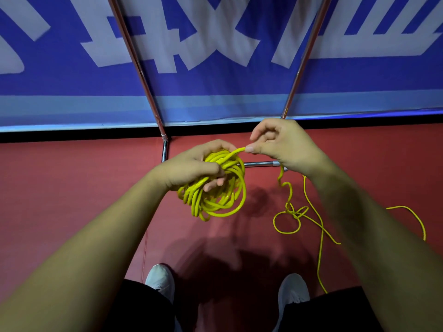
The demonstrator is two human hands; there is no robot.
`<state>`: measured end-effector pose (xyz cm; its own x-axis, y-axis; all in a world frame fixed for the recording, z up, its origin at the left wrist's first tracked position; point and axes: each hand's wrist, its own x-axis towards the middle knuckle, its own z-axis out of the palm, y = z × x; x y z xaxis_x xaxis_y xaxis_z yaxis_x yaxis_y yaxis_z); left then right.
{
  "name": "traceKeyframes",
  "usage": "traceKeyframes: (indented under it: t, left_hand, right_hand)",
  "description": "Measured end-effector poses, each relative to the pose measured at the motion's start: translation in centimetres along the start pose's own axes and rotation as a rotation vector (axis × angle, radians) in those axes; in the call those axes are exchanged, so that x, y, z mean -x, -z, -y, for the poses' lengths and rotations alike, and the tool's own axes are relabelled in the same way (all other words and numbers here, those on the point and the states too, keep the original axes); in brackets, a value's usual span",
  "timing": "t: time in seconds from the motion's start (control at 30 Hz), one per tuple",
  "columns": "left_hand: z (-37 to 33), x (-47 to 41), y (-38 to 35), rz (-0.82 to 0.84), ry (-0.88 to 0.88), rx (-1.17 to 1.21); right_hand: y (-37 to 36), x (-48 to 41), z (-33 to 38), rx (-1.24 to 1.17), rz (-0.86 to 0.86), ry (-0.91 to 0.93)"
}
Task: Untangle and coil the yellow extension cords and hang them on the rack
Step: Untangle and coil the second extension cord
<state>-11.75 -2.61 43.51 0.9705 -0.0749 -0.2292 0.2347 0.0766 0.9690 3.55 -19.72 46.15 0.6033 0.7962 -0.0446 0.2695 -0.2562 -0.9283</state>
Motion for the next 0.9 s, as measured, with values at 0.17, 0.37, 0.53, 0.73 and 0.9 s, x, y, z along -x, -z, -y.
traceKeyframes:
  t: [0.17, 0.37, 0.53, 0.73, 0.9]
  left_hand:
    - [-0.9, 0.0, 0.1, -0.040, -0.129, 0.370]
    - [-1.2, 0.3, 2.7, -0.047, -0.282, 0.724]
    - [-1.0, 0.2, 2.7, 0.054, -0.303, 0.863]
    - [-1.2, 0.4, 2.6, 0.050, -0.328, 0.865]
    - [-1.7, 0.3, 2.5, -0.029, -0.330, 0.805]
  right_hand:
    - [0.3, -0.1, -0.7, 0.004, 0.131, 0.019]
    - [0.9, -0.2, -2.7, -0.124, 0.102, -0.078]
    - [-0.1, -0.4, -3.5, -0.147, 0.005, -0.157]
    - [-1.3, -1.2, -5.9, -0.003, -0.028, -0.284]
    - [-3.0, -1.2, -7.2, -0.073, 0.035, -0.189]
